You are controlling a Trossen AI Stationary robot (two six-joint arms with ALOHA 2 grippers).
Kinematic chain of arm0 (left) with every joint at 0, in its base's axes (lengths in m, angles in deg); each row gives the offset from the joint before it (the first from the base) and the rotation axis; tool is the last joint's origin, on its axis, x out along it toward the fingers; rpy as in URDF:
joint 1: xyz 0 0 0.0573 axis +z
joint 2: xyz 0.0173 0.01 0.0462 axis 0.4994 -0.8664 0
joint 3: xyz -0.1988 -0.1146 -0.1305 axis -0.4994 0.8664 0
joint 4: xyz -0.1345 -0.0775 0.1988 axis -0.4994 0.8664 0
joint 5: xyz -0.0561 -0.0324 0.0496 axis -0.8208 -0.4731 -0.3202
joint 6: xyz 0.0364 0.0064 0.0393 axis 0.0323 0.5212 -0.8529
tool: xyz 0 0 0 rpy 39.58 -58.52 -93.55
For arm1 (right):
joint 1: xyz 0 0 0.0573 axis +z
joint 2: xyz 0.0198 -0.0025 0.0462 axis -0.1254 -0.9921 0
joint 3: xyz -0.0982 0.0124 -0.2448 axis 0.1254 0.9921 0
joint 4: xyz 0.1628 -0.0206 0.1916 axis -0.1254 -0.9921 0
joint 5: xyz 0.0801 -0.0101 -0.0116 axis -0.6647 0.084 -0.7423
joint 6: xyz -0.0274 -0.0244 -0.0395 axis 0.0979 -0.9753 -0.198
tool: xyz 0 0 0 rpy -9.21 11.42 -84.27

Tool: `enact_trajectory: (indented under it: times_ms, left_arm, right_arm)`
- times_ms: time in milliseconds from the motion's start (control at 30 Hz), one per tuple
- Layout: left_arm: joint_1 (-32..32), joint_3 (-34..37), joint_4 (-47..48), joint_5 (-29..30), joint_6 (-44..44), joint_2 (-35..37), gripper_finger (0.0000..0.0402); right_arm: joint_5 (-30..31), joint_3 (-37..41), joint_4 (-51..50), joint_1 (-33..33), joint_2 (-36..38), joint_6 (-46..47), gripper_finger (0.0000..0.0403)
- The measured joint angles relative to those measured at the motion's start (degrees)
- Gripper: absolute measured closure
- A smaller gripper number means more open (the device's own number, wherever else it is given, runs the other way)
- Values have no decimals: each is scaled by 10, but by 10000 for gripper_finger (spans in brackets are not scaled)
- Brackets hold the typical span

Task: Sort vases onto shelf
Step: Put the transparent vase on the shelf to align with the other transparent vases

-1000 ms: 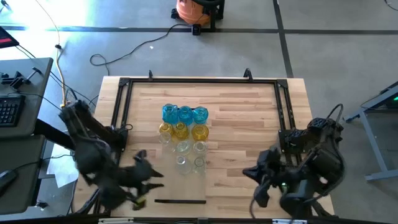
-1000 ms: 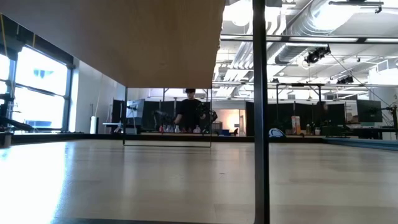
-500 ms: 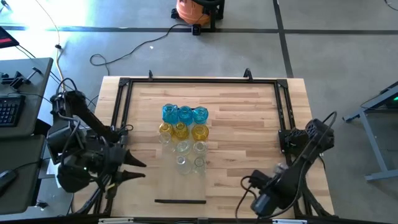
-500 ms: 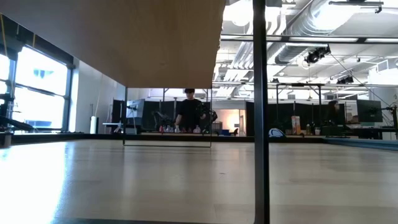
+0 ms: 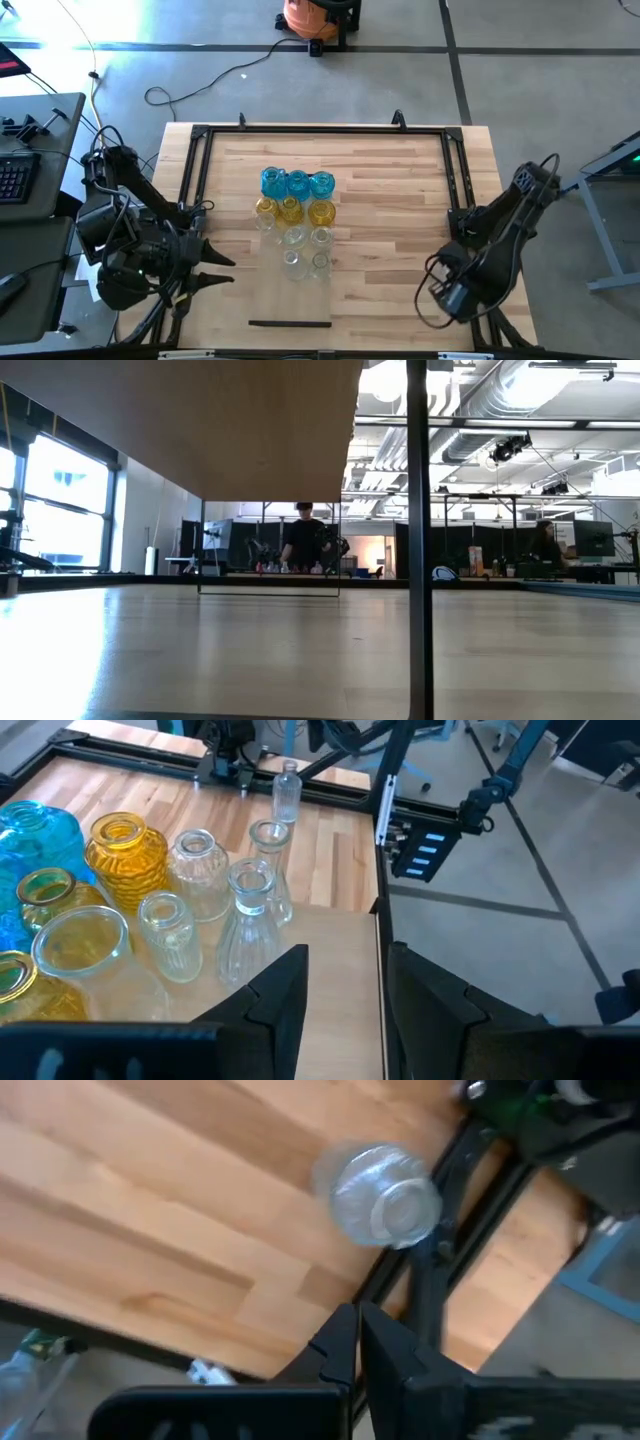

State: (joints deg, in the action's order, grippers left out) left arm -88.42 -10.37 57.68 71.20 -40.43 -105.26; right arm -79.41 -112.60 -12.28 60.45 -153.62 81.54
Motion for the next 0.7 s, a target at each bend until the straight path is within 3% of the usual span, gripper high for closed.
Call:
enact_trajectory:
  times_ms: [333,700]
  left_arm:
    - [0,0,0,0,16,0,273]
    - [0,0,0,0,16,0,273]
  right_arm:
    - [22,93,60,-1,63,-16,388]
    - [23,110,49,-1,75,-21,261]
